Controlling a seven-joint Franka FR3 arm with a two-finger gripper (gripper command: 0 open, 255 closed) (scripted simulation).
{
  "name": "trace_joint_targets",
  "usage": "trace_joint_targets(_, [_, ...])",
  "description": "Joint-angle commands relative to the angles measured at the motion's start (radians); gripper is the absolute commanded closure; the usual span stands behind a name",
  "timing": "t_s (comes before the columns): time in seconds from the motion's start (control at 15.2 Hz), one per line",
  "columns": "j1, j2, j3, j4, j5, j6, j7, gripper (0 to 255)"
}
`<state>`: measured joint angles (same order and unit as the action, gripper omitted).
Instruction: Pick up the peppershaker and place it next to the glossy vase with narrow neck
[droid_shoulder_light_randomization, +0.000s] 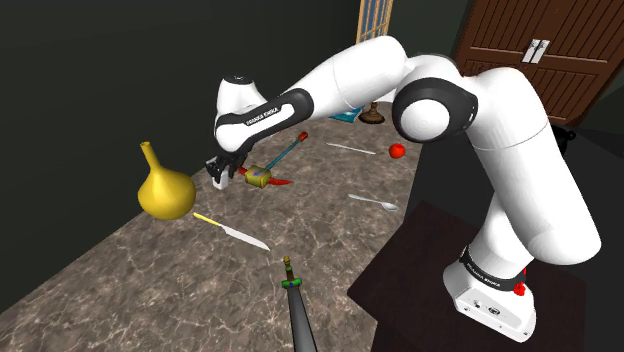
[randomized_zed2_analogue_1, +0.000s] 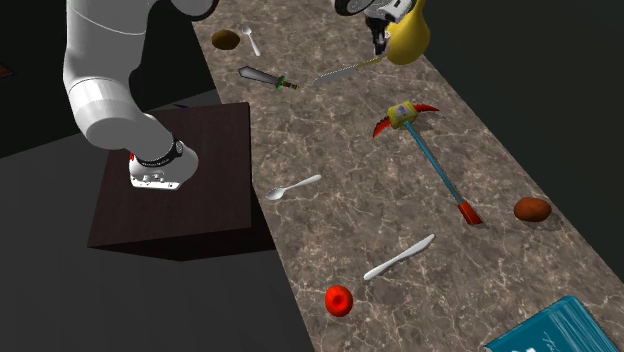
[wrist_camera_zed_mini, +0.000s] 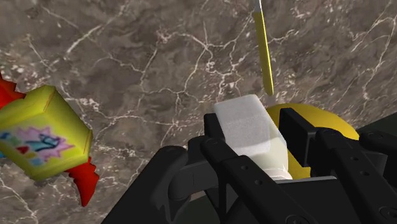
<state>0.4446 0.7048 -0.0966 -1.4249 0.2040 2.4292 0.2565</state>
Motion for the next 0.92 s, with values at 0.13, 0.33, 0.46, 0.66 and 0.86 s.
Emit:
trace_joint_targets(0.13, [-0.002,0.026,0.005,-0.013,0.006,0.039,-0.008,255])
trace_joint_targets(0.33, [-0.005,0.048,0.009,-0.017,0.011,0.066,-0.013,255])
trace_joint_targets(0.46, [-0.006,0.064,0.012,-0.018,0.013,0.083,-0.016,255])
trace_joint_targets(0.66, [-0.008,0.089,0.016,-0.017,0.017,0.107,-0.021,255])
trace_joint_targets(0.86, [-0.011,0.115,0.02,-0.015,0.021,0.131,-0.026,255])
